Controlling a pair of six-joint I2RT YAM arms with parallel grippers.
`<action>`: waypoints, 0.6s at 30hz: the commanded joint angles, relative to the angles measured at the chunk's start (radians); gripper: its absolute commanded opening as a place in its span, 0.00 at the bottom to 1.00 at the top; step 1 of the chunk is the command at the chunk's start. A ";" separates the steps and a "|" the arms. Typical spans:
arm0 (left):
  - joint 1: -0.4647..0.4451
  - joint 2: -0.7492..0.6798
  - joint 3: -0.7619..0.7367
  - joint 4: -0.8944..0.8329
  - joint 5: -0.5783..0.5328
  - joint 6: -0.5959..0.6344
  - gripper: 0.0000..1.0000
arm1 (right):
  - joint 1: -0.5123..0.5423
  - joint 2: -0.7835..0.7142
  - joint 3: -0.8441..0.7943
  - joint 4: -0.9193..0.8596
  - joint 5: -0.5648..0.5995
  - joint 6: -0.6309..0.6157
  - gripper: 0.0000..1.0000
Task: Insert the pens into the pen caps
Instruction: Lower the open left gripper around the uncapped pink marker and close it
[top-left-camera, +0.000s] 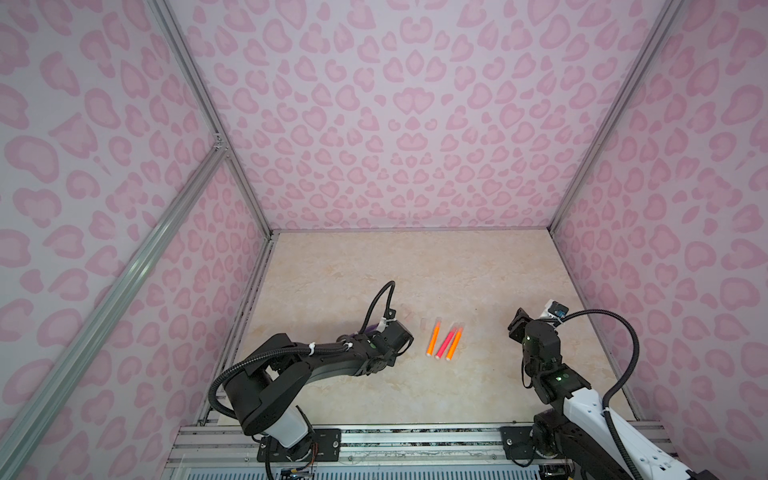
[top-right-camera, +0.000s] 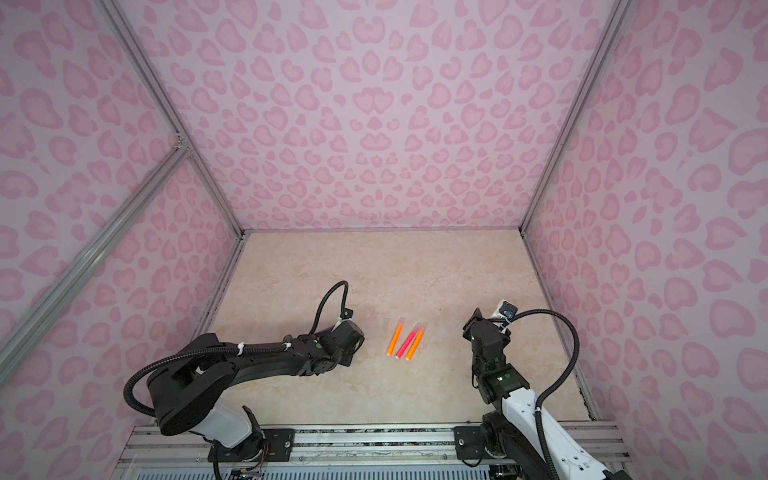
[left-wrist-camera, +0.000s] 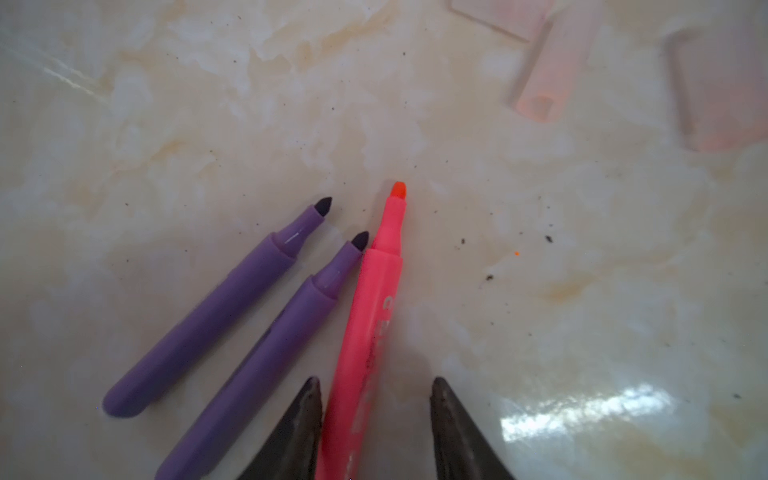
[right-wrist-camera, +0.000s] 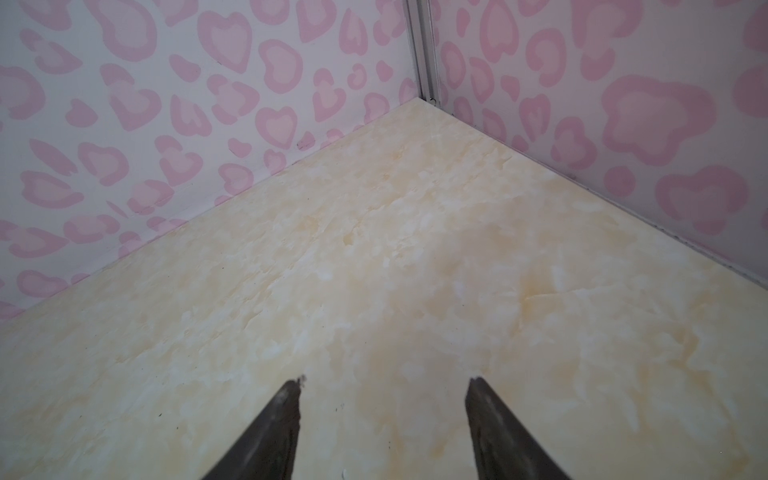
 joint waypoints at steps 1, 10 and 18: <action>0.000 0.004 -0.001 0.037 0.052 0.013 0.41 | 0.001 -0.001 -0.006 0.004 -0.001 -0.007 0.65; 0.005 0.046 0.017 0.057 0.042 0.011 0.37 | 0.000 0.003 -0.006 0.006 -0.004 -0.007 0.65; 0.020 0.073 0.018 0.077 0.043 0.004 0.37 | 0.001 0.016 0.000 0.006 -0.006 -0.007 0.65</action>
